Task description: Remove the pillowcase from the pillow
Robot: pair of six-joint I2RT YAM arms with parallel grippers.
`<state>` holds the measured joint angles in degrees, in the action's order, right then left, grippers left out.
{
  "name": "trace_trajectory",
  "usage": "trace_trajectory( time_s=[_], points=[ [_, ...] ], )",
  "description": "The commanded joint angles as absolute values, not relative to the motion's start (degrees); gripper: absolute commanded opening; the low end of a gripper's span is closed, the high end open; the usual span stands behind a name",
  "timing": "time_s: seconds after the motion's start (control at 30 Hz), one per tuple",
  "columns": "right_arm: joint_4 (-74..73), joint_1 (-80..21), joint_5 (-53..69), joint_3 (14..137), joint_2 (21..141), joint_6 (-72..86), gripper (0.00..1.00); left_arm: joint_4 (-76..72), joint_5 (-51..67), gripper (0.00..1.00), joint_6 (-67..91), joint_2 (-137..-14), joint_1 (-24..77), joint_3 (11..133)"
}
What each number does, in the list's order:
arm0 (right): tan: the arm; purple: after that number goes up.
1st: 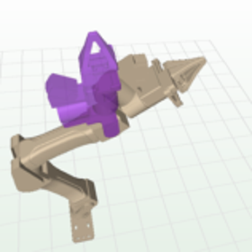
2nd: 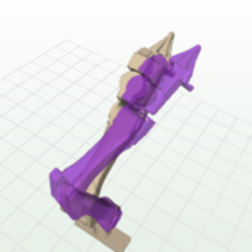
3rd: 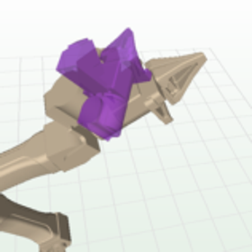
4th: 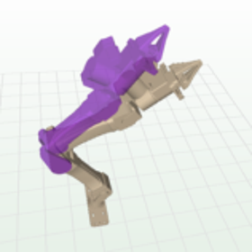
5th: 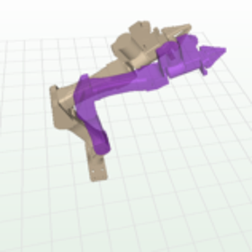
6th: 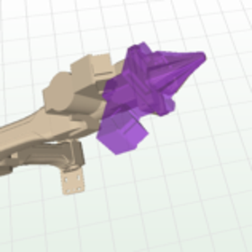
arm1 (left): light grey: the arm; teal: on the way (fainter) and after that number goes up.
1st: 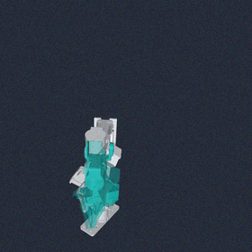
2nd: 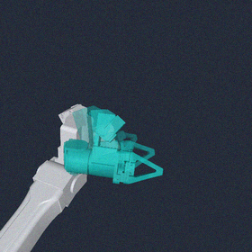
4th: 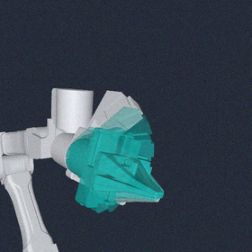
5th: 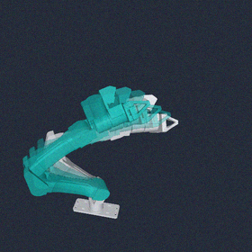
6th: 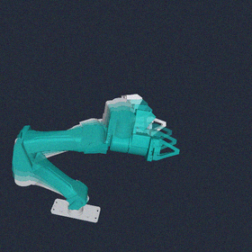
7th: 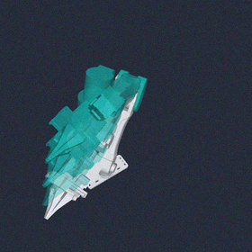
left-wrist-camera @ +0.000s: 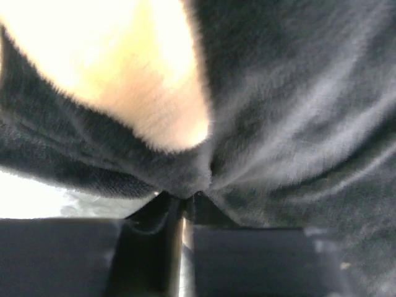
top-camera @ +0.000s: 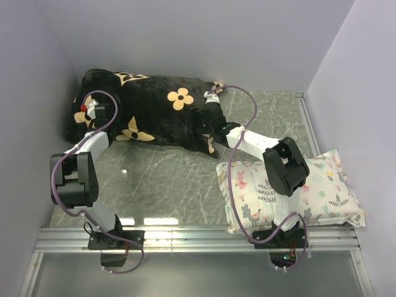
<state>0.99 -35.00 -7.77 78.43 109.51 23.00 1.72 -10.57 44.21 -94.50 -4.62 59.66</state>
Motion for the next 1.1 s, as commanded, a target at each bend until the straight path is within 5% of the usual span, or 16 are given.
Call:
trace_trajectory(
  time_s=[0.0, 0.03, 0.13, 0.43, 0.67, 0.97, 1.07],
  points=[
    [2.7, -34.6, -11.2, 80.3, 110.0, 22.9, 0.74, 4.8, -15.7, 0.00, 42.6, -95.1, -4.7, 63.9],
    [2.3, -34.6, -11.4, 80.4, 109.2, 23.0, 0.48, 6.0, -17.6, 0.00, 42.8, -94.7, -4.7, 64.3],
    [-0.7, -34.2, -12.9, 81.2, 106.7, 23.4, 0.00, 12.2, -22.3, 0.00, 44.3, -91.2, -4.8, 65.8],
    [-14.5, -32.8, -9.4, 85.8, 88.2, 21.2, 0.00, 21.6, -27.9, 0.00, 38.8, -65.9, -3.8, 66.5],
    [-20.6, -32.5, -7.3, 87.4, 72.2, 21.4, 0.00, 30.5, -33.9, 0.00, 31.6, -50.4, 7.2, 75.2],
    [-26.4, -22.6, -0.6, 95.5, 91.8, 25.6, 0.01, 32.2, -17.2, 0.00, 31.2, -69.3, 9.7, 86.0],
    [-28.7, -19.2, 2.7, 100.7, 102.7, 27.2, 0.11, 31.6, -12.3, 0.01, 31.6, -79.5, 9.8, 87.7]
  ],
)
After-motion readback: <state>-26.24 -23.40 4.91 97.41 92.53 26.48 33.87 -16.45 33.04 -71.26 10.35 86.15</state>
